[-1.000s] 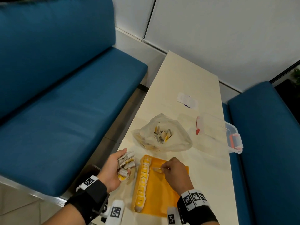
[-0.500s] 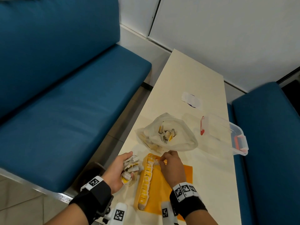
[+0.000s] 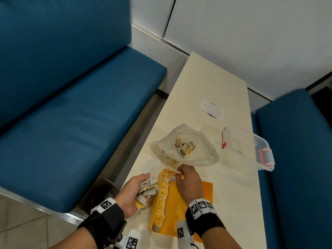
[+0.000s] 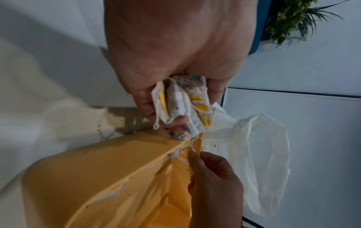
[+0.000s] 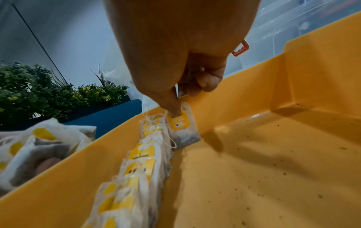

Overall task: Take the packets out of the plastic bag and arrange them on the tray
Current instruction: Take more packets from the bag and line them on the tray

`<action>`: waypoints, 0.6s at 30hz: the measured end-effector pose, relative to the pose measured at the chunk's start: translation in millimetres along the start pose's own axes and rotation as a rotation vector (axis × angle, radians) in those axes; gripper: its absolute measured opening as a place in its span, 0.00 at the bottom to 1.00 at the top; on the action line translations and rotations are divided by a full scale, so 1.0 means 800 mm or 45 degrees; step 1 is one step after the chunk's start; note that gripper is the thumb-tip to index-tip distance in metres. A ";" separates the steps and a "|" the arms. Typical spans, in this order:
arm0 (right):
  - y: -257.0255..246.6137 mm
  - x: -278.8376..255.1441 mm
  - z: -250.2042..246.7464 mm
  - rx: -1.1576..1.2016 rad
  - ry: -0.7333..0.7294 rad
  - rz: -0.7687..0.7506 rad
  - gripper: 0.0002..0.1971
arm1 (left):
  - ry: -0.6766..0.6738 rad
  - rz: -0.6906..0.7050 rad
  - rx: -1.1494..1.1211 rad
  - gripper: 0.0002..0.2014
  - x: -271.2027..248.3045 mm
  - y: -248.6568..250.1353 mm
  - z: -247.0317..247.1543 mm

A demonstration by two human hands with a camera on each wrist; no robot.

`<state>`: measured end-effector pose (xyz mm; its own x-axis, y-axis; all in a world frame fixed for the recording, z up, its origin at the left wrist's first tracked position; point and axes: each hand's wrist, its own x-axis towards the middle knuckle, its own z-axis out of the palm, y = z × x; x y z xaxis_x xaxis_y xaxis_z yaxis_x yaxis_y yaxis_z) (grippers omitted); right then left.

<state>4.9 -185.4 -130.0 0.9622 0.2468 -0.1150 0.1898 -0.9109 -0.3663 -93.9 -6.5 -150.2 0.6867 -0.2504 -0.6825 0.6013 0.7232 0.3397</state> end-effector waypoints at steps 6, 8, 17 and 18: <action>-0.011 -0.005 0.004 -0.020 -0.014 -0.004 0.05 | -0.003 -0.013 -0.022 0.20 -0.005 0.001 -0.008; -0.013 -0.007 0.006 -0.023 -0.018 -0.002 0.05 | 0.003 0.009 -0.035 0.19 -0.007 0.004 -0.012; -0.011 -0.023 -0.016 0.087 -0.058 0.056 0.12 | 0.002 0.128 -0.170 0.13 -0.011 0.030 -0.006; -0.013 -0.028 -0.020 0.116 -0.037 0.030 0.11 | -0.018 0.125 -0.183 0.13 -0.013 0.032 -0.001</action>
<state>-15.3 -186.6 -109.1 0.9600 0.2362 -0.1507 0.1472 -0.8829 -0.4458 -86.1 14.8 -135.0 0.7455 -0.1828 -0.6409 0.4674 0.8289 0.3074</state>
